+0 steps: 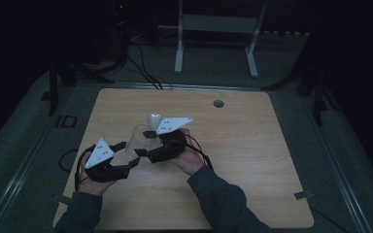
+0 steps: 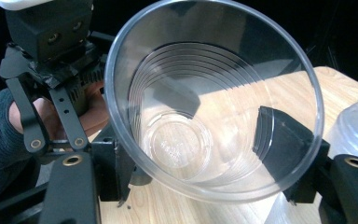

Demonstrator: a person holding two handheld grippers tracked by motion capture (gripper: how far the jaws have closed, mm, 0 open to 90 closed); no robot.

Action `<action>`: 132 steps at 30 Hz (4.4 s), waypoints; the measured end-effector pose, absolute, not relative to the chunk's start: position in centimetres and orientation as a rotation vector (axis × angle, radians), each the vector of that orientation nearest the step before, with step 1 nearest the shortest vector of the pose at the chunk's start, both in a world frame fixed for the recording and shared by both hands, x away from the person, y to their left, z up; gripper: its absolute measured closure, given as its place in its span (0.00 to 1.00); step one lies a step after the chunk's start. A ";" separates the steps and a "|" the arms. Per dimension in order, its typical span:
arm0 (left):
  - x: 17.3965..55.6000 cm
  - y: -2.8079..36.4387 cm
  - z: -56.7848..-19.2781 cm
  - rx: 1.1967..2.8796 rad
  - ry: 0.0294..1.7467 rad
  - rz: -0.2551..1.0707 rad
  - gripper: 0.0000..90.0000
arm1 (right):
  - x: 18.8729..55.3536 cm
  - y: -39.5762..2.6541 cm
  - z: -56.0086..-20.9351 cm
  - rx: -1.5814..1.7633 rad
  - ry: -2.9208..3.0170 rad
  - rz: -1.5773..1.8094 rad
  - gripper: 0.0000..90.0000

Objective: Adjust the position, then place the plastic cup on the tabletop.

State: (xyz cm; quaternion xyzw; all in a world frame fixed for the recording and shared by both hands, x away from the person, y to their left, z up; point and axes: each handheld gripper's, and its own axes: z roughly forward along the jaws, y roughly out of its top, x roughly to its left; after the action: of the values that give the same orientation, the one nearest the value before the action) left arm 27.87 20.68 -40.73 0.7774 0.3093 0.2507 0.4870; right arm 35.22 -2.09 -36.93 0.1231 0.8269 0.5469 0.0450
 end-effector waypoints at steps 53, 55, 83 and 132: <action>28.6 20.6 -42.2 1.692 0.696 0.341 0.47 | 35.0 -2.4 -36.8 0.375 2.398 1.953 0.26; 28.6 20.6 -42.2 1.684 0.696 0.331 0.47 | 35.0 -2.4 -36.8 0.377 2.395 1.955 0.28; 27.9 22.8 -41.2 1.698 0.776 0.481 0.30 | 34.7 -2.6 -37.0 0.363 2.346 1.826 0.34; 27.2 24.4 -40.5 1.648 0.826 0.554 0.31 | 33.9 -1.4 -39.5 0.360 2.346 1.777 0.35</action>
State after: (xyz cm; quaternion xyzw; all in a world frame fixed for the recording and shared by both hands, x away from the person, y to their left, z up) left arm 27.19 24.45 -40.48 0.7026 0.3520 0.2361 0.5716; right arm 33.86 -1.45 -39.49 0.1210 0.7882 0.5970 0.0884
